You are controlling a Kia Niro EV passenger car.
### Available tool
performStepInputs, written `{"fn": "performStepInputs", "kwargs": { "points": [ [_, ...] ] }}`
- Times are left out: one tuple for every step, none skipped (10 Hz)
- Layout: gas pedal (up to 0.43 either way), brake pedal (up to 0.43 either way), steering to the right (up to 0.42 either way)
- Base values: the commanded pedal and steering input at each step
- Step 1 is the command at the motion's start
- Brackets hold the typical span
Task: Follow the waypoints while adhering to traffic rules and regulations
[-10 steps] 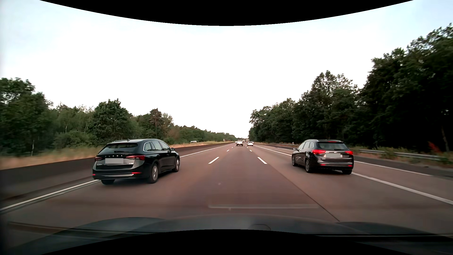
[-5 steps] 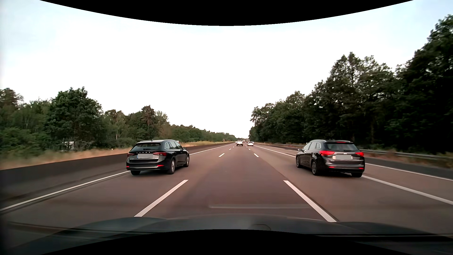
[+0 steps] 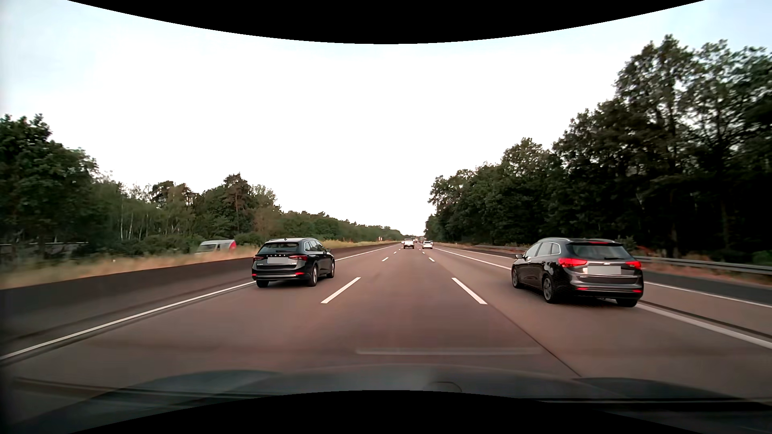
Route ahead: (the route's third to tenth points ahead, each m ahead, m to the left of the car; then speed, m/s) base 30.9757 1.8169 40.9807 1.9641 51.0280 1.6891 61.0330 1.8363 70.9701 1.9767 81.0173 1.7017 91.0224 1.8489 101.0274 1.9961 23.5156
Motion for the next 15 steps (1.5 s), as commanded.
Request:
{"fn": "performStepInputs", "kwargs": {
  "points": [
    [0.150,0.000,-0.004],
    [0.150,0.000,-0.004],
    [0.157,0.000,-0.004],
    [0.157,0.000,-0.004],
    [0.157,0.000,-0.004],
    [0.157,0.000,-0.004],
    [0.157,0.000,-0.004],
    [0.157,0.000,-0.004],
    [0.157,0.000,-0.004],
    [0.157,0.000,-0.004],
    [0.157,0.000,-0.004],
    [0.157,0.000,-0.004],
    [0.157,0.000,-0.004],
    [0.157,0.000,-0.004],
    [0.157,0.000,-0.004]
  ]
}}
